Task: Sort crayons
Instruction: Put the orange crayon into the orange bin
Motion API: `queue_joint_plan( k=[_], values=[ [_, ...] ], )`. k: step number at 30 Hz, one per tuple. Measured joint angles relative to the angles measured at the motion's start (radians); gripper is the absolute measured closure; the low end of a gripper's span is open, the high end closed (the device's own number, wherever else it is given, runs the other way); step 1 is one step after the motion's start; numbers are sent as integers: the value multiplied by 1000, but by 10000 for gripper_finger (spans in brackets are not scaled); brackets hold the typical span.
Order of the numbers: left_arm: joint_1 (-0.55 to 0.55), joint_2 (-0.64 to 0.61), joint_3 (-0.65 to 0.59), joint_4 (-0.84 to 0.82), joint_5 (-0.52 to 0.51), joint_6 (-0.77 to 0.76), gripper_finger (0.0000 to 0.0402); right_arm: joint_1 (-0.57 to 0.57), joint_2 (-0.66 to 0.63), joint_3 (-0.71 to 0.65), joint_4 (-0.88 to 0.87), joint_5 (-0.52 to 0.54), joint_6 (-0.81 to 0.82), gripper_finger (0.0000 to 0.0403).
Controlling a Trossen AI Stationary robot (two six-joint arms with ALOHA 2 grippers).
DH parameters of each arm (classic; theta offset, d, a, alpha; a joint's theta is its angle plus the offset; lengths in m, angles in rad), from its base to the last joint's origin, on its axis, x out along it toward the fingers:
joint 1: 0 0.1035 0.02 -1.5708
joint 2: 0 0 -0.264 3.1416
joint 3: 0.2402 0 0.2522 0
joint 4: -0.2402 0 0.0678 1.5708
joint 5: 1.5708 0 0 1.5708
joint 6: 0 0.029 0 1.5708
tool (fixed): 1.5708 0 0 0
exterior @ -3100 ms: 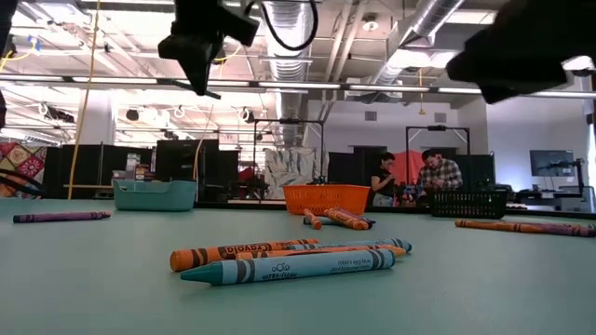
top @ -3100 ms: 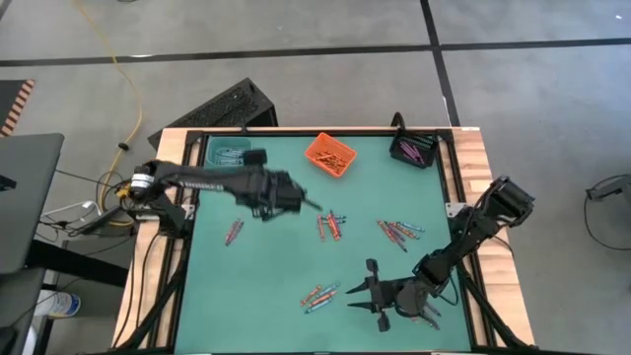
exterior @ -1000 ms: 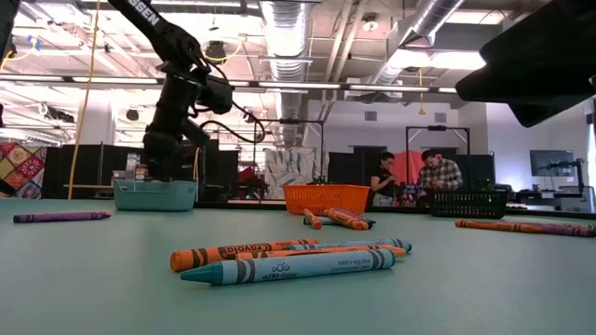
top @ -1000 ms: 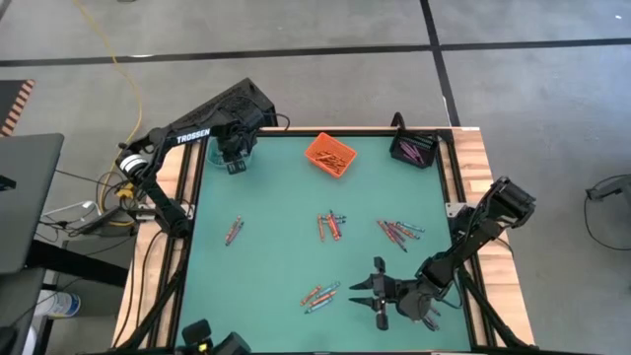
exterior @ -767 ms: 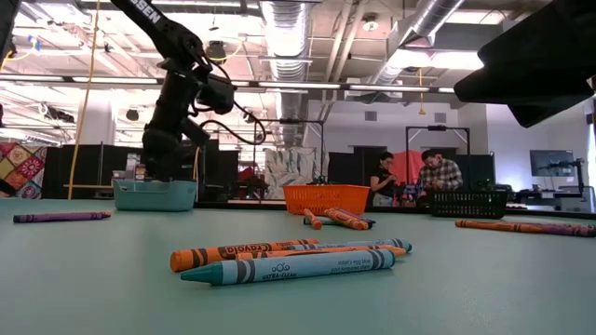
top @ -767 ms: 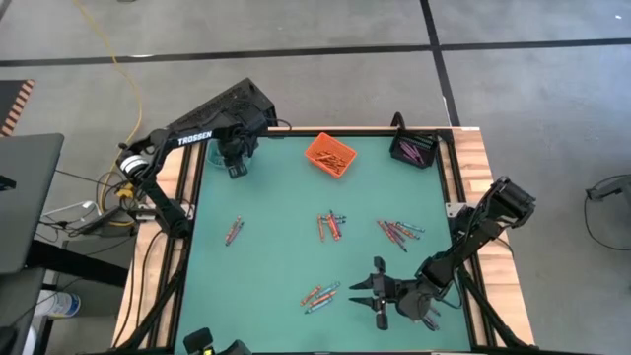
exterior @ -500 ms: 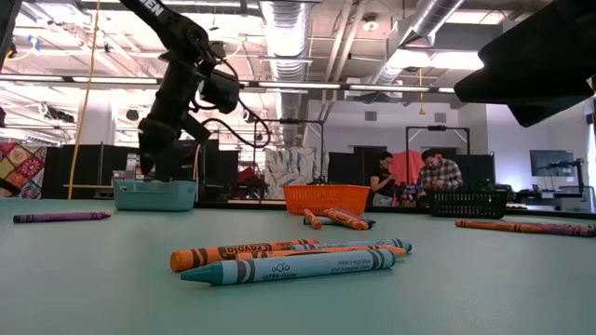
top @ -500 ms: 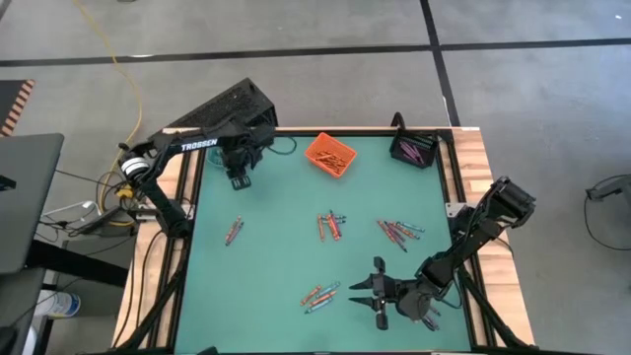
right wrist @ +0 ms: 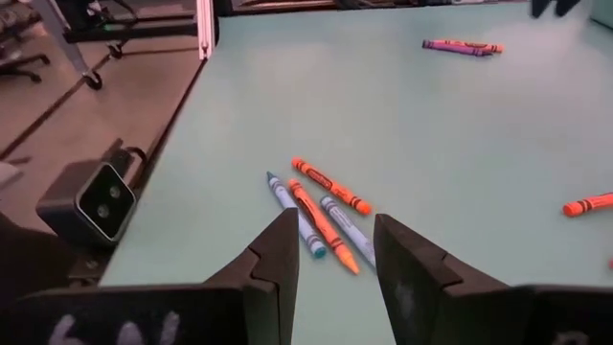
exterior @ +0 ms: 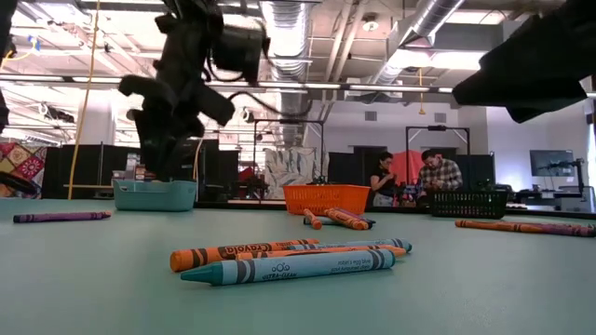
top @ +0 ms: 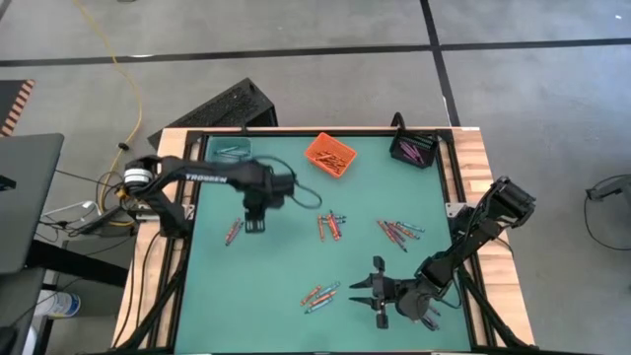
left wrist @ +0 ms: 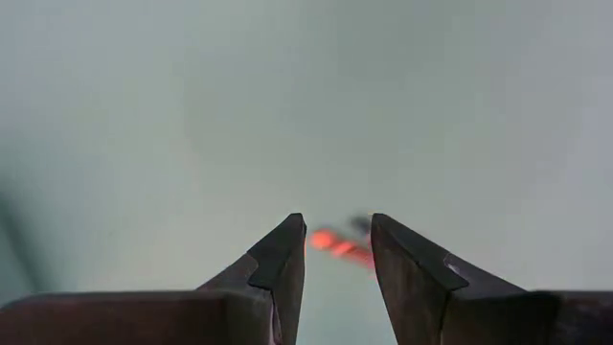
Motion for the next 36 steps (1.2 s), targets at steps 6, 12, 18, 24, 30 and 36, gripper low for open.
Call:
queue_joint_plan(
  k=[6, 12, 18, 24, 30, 36],
  values=[
    [-211, 0, 0, 106, 9, -101, 290, 3, 0, 0, -57, -24, -6, 270],
    [-409, 0, 0, 231, 9, -230, 290, 3, -34, 8, -235, -248, 196, 270],
    [-589, 0, 0, 424, -11, -285, 290, 18, -115, 92, -753, -371, 506, 270],
    [-720, 0, 0, 625, -88, -291, 290, 68, -150, 221, -1056, -381, 657, 270],
    [-800, 15, 0, 736, -185, -292, 290, 130, -147, 297, -1187, -414, 839, 270],
    [-840, 58, -12, 850, -219, -292, 290, 194, -117, 304, -1224, -428, 993, 270]
  ],
)
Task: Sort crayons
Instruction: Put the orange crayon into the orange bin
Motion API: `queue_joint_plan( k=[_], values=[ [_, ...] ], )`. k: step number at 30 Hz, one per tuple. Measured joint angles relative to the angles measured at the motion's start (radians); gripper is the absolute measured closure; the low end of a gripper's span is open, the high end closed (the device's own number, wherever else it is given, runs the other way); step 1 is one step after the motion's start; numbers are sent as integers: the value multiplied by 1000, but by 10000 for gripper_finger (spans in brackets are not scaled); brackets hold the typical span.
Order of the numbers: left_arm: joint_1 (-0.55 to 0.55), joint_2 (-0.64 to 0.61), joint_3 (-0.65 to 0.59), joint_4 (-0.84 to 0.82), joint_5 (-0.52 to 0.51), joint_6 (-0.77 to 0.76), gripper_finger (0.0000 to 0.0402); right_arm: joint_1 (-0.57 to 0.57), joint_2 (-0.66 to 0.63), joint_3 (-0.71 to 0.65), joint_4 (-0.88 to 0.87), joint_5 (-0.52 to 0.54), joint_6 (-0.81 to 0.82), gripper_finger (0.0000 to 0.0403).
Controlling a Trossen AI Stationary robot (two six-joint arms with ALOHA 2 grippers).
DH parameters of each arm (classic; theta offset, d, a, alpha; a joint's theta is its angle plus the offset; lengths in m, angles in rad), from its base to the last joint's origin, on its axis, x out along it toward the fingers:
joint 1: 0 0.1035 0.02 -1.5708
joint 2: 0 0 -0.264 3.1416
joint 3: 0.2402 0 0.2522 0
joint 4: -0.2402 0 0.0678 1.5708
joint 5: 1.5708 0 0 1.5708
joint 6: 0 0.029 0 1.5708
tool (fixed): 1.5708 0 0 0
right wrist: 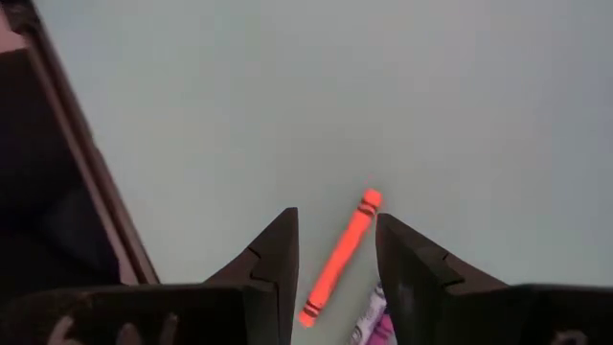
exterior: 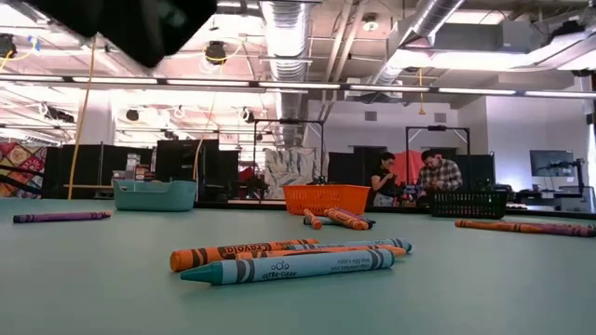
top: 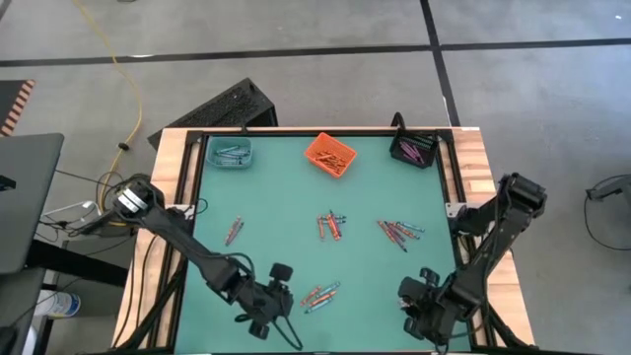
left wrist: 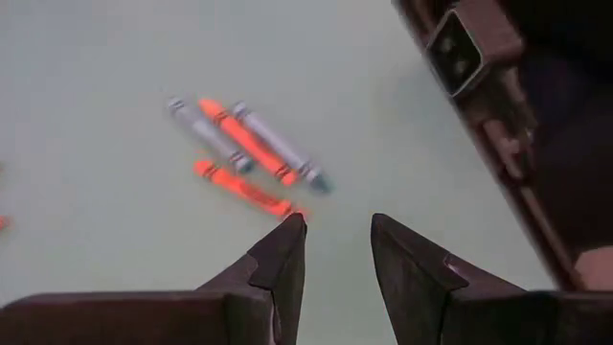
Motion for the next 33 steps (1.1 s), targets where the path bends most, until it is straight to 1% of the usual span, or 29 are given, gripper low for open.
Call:
queue_joint_plan(
  k=[5, 8, 10, 20, 29, 33],
  values=[
    [-9, 57, -7, 35, 23, 27, 290, 6, 63, 0, -35, -62, 58, 270],
    [-10, 81, -7, 64, 37, 29, 290, -3, 100, 0, -51, -106, 65, 270],
    [-9, 82, -7, 55, 39, 30, 290, -10, 116, 0, -51, -122, 62, 270],
    [-4, 80, -7, 97, 48, 54, 290, -22, 132, 21, -48, -120, 49, 270],
    [-4, 80, -7, 105, 47, 56, 290, -22, 132, 45, -40, -78, 46, 270],
    [-4, 80, -7, 105, 46, 55, 290, -22, 134, 45, -18, -75, 47, 270]
  ],
)
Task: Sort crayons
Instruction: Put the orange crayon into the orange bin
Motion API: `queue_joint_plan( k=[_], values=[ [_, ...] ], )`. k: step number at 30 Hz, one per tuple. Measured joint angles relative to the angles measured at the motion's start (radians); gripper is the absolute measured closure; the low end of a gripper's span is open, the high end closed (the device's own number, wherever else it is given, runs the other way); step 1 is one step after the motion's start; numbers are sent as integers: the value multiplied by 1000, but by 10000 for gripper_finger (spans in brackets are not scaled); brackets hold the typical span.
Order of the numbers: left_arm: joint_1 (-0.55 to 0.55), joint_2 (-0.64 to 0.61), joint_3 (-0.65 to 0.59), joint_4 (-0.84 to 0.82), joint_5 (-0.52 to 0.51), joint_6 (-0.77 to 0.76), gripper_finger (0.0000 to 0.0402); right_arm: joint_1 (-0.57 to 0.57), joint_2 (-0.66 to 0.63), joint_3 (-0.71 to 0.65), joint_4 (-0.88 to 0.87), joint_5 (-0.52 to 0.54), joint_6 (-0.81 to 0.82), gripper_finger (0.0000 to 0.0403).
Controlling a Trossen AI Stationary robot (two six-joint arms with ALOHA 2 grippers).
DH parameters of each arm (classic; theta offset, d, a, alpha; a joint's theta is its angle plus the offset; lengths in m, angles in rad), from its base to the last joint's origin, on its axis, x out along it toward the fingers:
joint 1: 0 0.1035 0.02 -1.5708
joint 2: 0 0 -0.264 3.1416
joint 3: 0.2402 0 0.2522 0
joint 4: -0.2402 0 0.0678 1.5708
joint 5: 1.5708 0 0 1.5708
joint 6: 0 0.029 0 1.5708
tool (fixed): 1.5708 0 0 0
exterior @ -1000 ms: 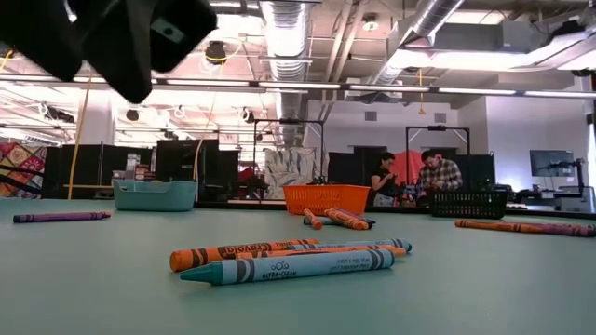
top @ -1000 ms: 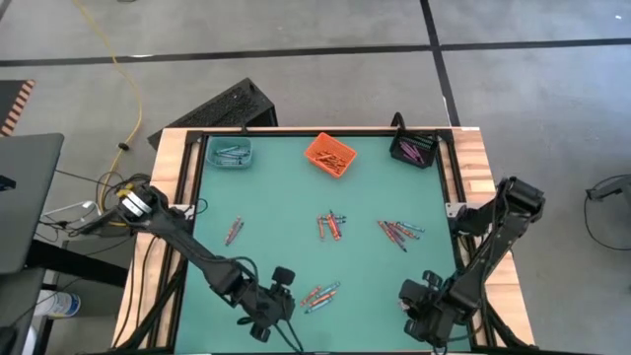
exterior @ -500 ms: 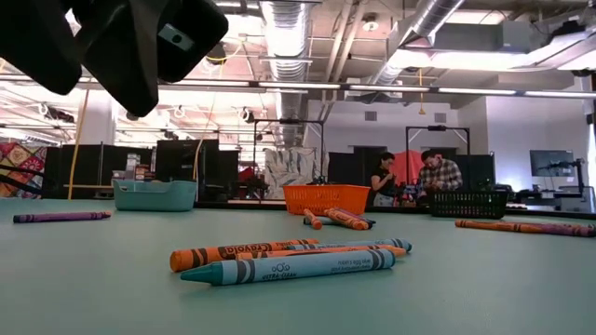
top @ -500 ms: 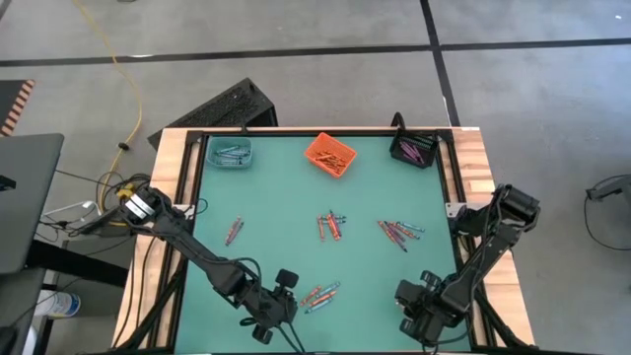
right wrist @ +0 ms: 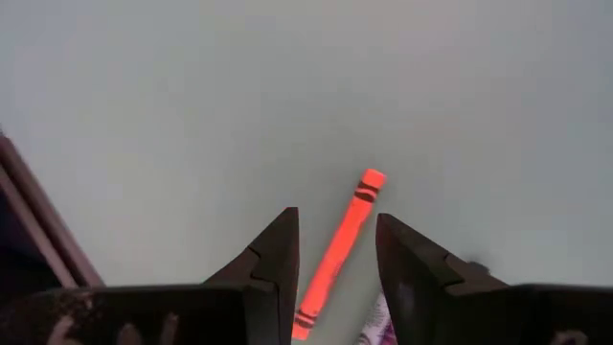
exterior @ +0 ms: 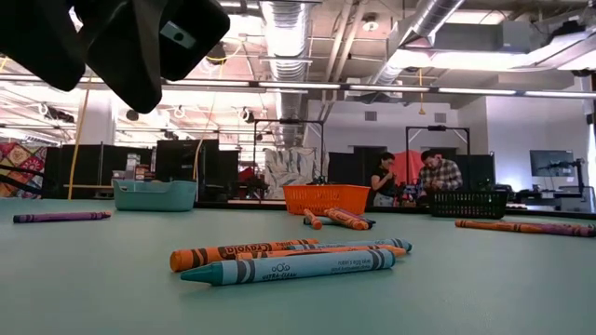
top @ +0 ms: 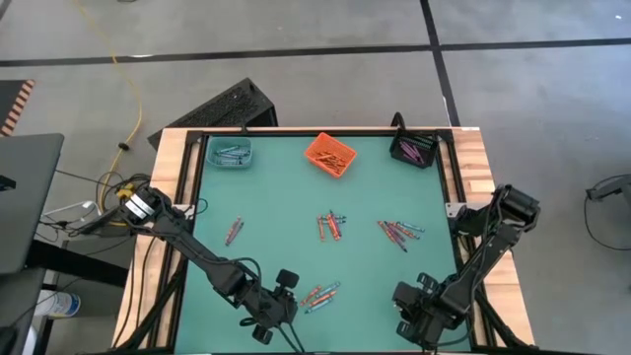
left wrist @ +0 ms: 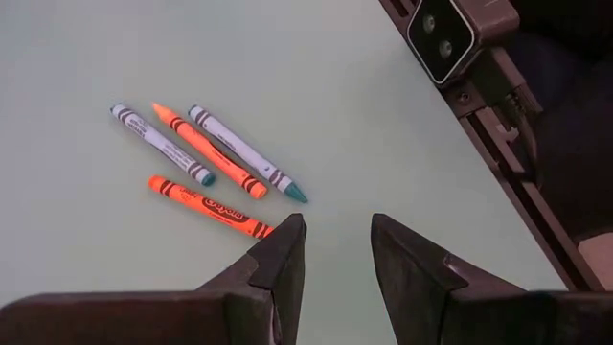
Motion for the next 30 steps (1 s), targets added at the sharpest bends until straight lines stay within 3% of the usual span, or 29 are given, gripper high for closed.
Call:
queue_joint_plan(
  k=[18, 30],
  values=[
    [0, 0, 0, -1, 4, -5, 290, 2, 127, 89, -43, -76, 26, 274],
    [0, 0, 0, -2, 4, -6, 290, 2, 146, 116, -42, -78, 26, 343]
  ],
)
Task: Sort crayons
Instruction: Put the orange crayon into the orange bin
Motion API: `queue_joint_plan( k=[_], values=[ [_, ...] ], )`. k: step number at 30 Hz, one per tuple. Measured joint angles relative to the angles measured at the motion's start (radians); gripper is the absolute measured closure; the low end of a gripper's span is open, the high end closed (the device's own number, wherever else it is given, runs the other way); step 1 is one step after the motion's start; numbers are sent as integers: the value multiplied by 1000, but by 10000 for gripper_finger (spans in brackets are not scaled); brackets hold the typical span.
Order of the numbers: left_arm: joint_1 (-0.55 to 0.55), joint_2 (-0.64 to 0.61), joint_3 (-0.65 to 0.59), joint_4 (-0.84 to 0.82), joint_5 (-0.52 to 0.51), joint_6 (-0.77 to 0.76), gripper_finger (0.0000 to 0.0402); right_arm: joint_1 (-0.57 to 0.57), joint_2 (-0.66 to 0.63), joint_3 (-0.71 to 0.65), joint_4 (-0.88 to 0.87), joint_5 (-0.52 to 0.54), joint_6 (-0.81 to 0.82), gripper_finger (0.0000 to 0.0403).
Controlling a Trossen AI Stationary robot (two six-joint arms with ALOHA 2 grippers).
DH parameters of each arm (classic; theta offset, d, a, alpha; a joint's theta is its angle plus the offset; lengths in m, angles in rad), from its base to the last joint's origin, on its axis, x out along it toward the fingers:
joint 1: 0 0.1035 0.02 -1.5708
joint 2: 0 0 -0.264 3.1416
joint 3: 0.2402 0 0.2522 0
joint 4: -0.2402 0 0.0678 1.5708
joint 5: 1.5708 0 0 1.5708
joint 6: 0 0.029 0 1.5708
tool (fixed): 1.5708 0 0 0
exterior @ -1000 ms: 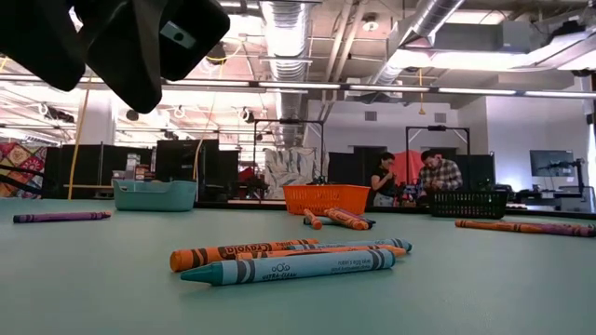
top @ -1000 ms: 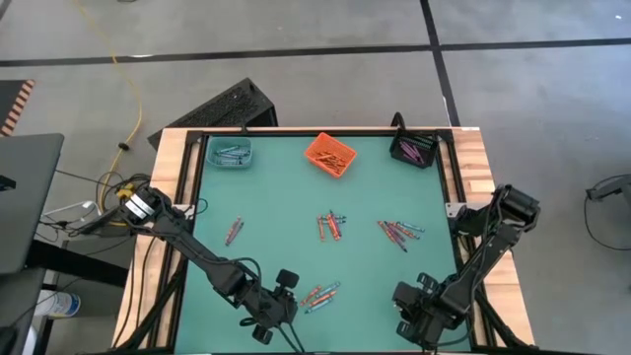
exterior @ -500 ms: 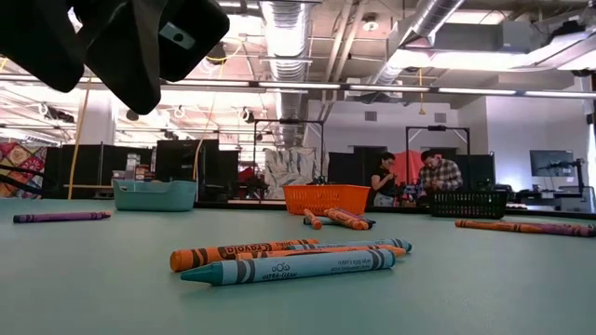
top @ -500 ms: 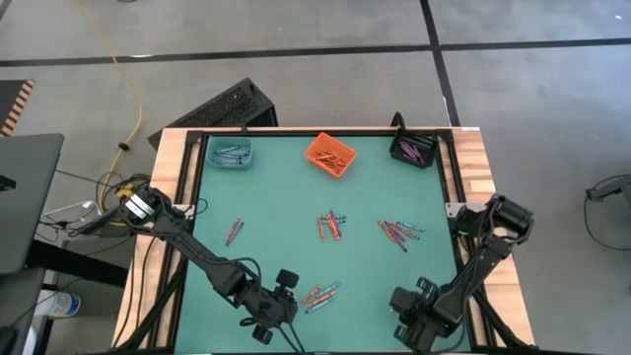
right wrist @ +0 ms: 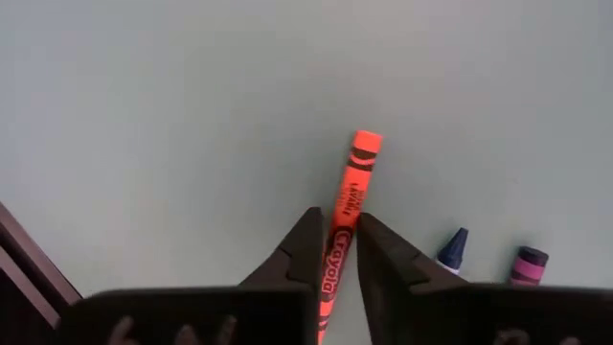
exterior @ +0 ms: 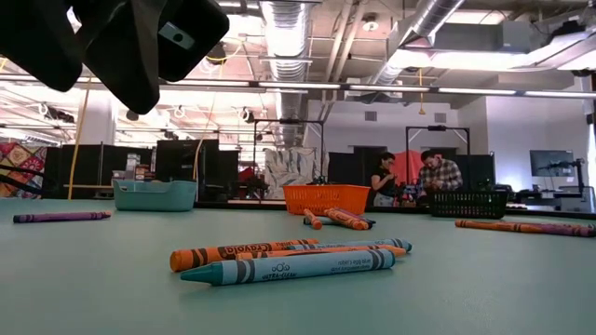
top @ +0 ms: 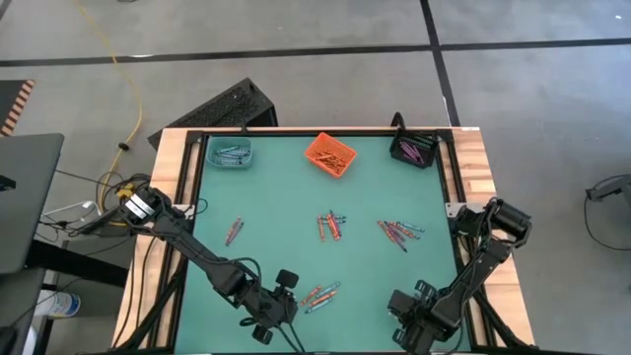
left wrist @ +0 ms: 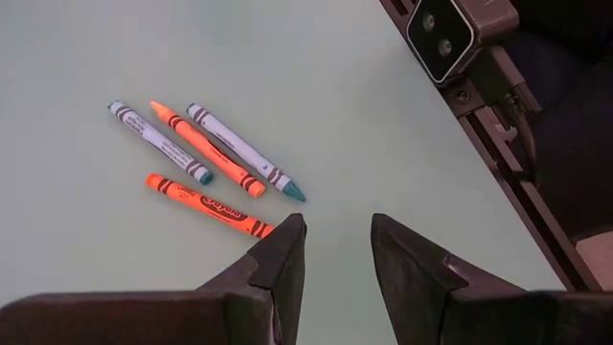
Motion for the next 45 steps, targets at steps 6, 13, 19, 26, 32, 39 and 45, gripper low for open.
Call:
queue_joint_plan(
  k=[6, 13, 19, 26, 32, 39, 45],
  values=[
    [0, 0, 0, 0, 0, 2, 290, 0, 0, 0, 5, 0, 0, 375],
    [0, 0, 0, 0, 0, 2, 290, 0, 0, 1, 9, 1, -2, 399],
    [0, 0, 0, 0, 0, 3, 290, 0, 0, 6, 11, 2, -9, 401],
    [0, 0, 0, 0, 0, 3, 290, -17, 2, 84, 15, 74, -112, 402],
    [0, 0, 0, 0, 0, 11, 290, -56, 1, 171, -19, 169, -257, 402],
    [0, 0, 0, 0, -7, 10, 290, -139, 1, 248, -56, 260, -501, 403],
    [0, 0, 0, -1, -52, -27, 290, -258, 1, 302, -104, 348, -763, 403]
  ],
)
